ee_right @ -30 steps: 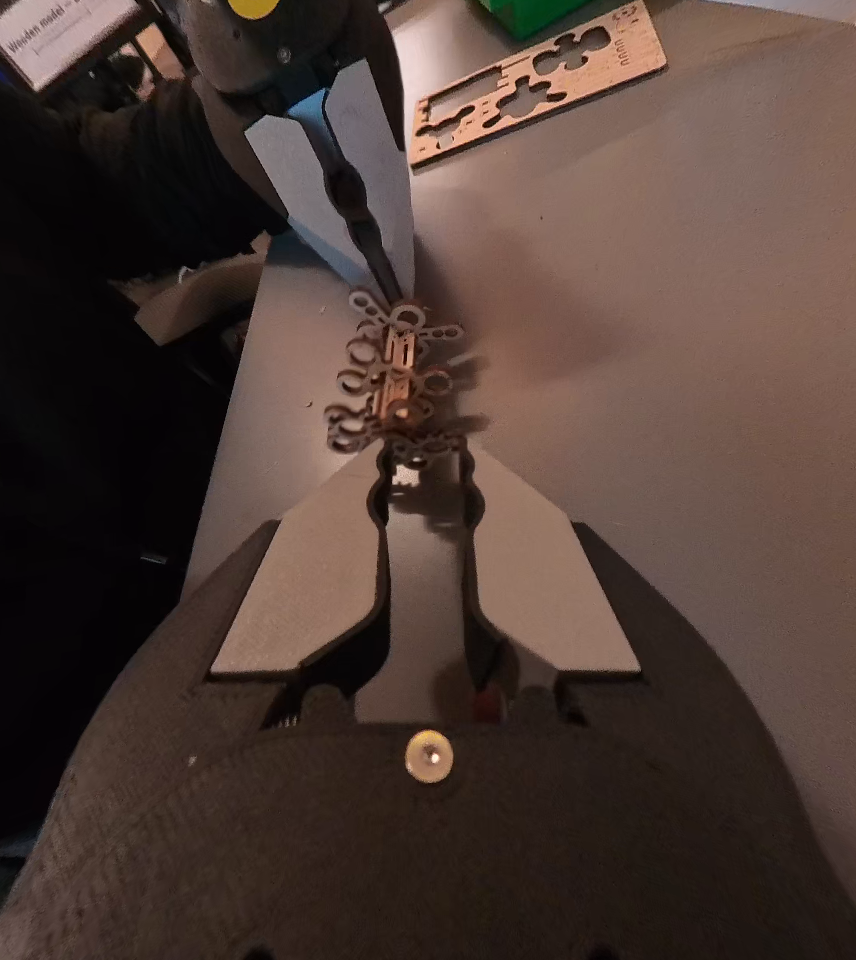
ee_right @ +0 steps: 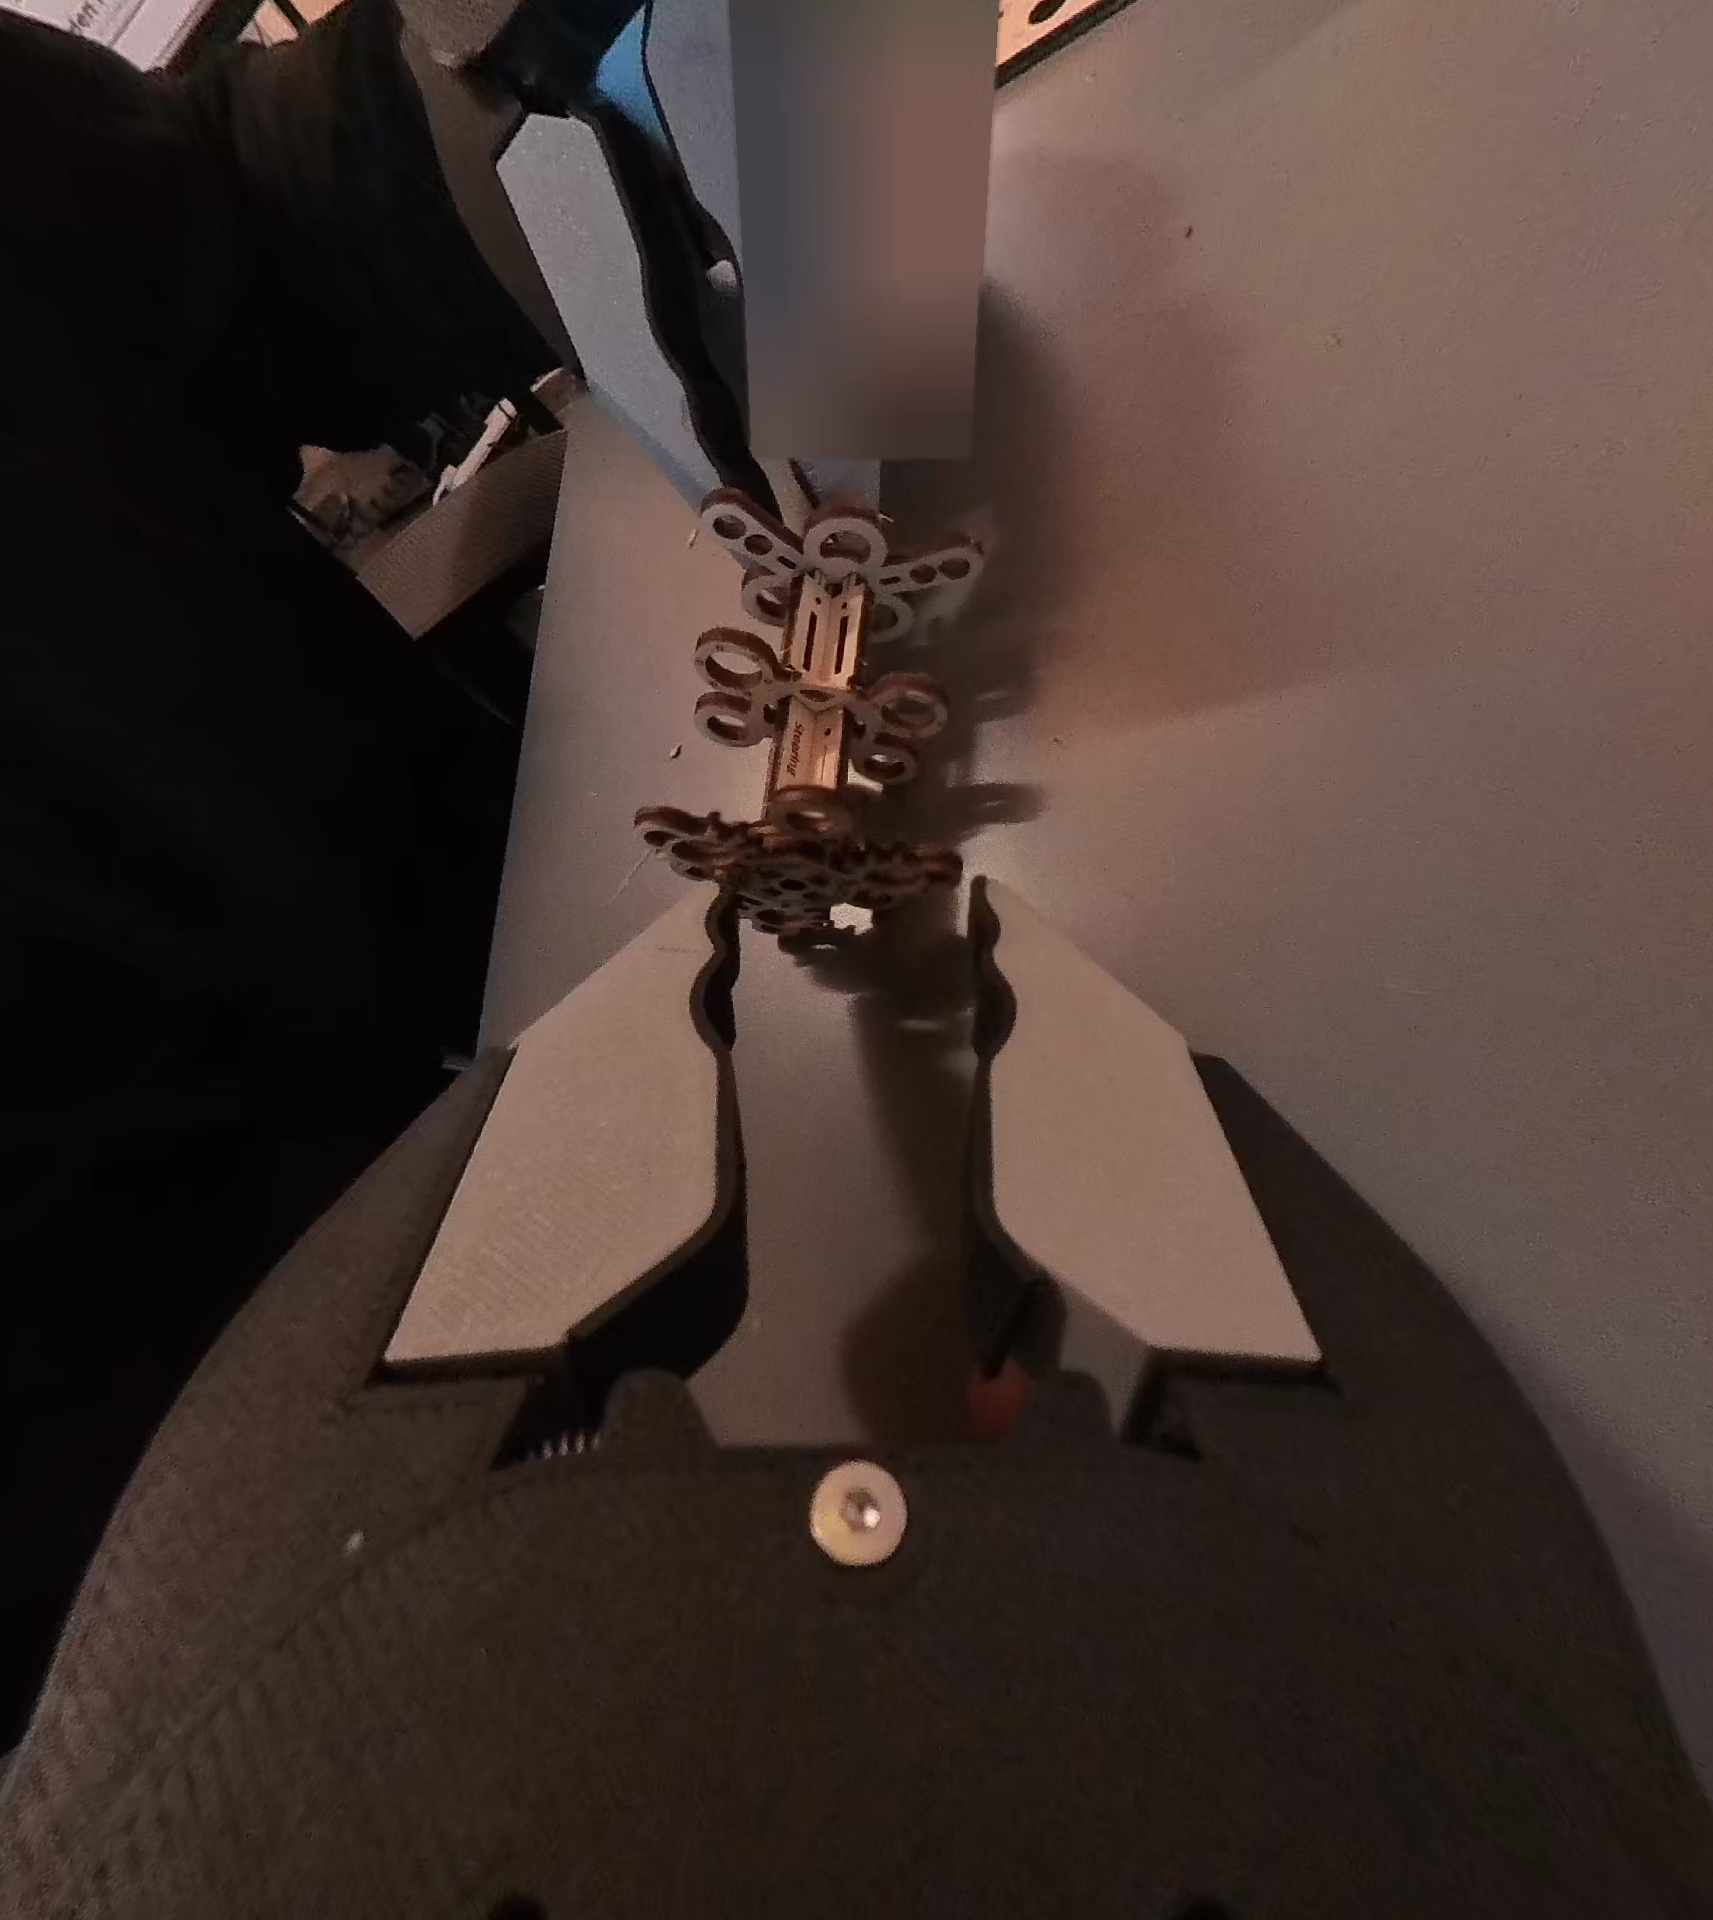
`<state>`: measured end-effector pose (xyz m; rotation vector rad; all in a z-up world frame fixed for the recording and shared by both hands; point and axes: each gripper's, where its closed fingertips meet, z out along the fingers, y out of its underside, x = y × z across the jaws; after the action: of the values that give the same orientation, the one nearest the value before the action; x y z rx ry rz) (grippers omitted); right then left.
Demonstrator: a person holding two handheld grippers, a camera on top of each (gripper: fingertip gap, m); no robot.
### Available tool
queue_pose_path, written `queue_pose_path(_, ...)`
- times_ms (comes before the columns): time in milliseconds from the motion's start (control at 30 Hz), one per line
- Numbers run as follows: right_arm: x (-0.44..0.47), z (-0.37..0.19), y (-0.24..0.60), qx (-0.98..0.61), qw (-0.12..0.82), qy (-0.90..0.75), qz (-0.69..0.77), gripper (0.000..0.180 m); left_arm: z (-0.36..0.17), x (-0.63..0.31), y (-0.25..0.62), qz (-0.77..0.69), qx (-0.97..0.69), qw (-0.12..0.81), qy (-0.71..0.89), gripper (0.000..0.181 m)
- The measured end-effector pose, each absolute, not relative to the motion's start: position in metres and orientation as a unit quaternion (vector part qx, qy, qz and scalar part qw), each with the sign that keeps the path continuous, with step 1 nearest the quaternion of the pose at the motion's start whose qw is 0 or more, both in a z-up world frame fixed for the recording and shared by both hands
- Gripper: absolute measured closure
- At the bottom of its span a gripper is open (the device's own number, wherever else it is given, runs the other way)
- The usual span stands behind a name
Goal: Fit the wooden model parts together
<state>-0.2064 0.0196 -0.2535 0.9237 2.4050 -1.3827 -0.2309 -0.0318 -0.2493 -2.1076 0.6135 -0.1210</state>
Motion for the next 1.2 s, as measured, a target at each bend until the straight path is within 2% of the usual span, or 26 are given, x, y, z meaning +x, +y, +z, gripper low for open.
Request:
queue_pose_path(67, -0.206, -0.2532, 0.0187, 0.313, 0.112, 0.817, -0.471, 0.141, -0.2495, -0.2317, -0.0313, -0.05, -0.853, 0.454, 0.252, 0.17)
queue_pose_path(167, -0.2043, -0.2535, 0.0155, 0.311, 0.121, 0.817, -0.471, 0.141, -0.2486, -0.2343, -0.0307, -0.053, -0.853, 0.456, 0.248, 0.179)
queue_pose_path(967, -0.2069, -0.2533, 0.0161, 0.324, 0.113, 0.813, -0.471, 0.141, -0.2484, -0.2357, -0.03, -0.035, -0.867, 0.456, 0.198, 0.179)
queue_pose_path(1067, -0.2048, -0.2518, 0.0149, 0.315, 0.114, 0.814, -0.475, 0.141, -0.2485, -0.2351, -0.031, -0.045, -0.864, 0.457, 0.207, 0.179)
queue_pose_path(1200, -0.2036, -0.2502, 0.0174, 0.312, 0.118, 0.811, -0.48, 0.142, -0.241, -0.2331, -0.0327, -0.075, -0.849, 0.474, 0.219, 0.166)
